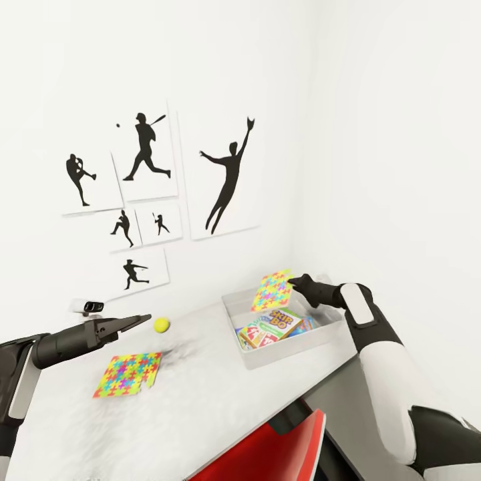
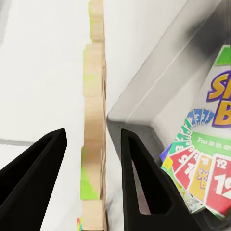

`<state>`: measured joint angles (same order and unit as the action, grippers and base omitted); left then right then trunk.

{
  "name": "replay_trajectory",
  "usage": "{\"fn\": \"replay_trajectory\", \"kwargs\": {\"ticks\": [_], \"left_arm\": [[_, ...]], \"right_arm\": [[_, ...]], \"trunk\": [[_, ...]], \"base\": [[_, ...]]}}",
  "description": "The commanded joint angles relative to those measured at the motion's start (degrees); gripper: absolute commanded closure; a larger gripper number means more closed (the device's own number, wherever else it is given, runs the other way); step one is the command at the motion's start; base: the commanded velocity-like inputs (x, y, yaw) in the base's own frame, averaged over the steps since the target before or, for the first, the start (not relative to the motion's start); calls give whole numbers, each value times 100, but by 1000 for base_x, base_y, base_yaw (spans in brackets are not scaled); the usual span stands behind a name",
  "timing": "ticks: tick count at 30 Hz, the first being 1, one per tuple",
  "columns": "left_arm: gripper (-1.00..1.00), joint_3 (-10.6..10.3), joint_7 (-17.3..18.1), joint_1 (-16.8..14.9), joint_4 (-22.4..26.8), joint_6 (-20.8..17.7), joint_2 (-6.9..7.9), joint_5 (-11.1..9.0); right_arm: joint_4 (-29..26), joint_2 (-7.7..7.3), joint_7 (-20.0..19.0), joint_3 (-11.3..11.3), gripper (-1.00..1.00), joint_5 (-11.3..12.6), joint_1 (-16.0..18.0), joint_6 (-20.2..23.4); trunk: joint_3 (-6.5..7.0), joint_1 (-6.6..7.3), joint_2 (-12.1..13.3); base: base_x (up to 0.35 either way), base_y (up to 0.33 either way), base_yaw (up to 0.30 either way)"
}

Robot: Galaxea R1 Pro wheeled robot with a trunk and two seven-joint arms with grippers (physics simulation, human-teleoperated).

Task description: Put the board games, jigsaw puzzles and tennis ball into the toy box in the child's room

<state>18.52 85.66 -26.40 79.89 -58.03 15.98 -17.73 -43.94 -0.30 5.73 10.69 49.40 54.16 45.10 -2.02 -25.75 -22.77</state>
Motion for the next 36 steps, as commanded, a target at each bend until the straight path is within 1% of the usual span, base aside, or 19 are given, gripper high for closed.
{"fn": "replay_trajectory", "kwargs": {"ticks": [1,4,8,12,16,22,28,36], "left_arm": [[-100,0,19,-6,0,-60,1,-2],[-100,2,20,-6,0,-60,4,-2],[-100,2,21,-6,0,-60,8,-2],[-100,3,21,-6,0,-62,5,-2],[-100,3,21,-6,0,-63,2,-2],[-100,-2,21,-6,0,-62,1,-2],[-100,-5,21,-6,0,-60,1,-2],[-100,0,20,-6,0,-60,1,-2]], "right_arm": [[47,2,58,8,100,71,28,-3],[224,3,64,4,100,70,114,-85],[293,-1,83,3,100,66,194,-144],[346,-56,311,3,100,68,240,-179],[357,-96,438,10,100,69,269,-197],[367,-144,470,-3,100,64,365,-451],[368,-171,477,-4,100,61,375,-512],[368,-165,568,0,100,61,396,-535]], "trunk": [[-23,-4,-15],[-49,-4,-15],[-83,-4,-15],[-119,-4,-15],[-156,-4,-15],[-191,-4,-15],[-197,-4,-15],[-251,-4,-15]], "base": [[0,0,106],[0,0,107],[0,0,108],[0,0,95],[0,0,69],[0,0,17],[0,0,1],[0,0,0]]}}
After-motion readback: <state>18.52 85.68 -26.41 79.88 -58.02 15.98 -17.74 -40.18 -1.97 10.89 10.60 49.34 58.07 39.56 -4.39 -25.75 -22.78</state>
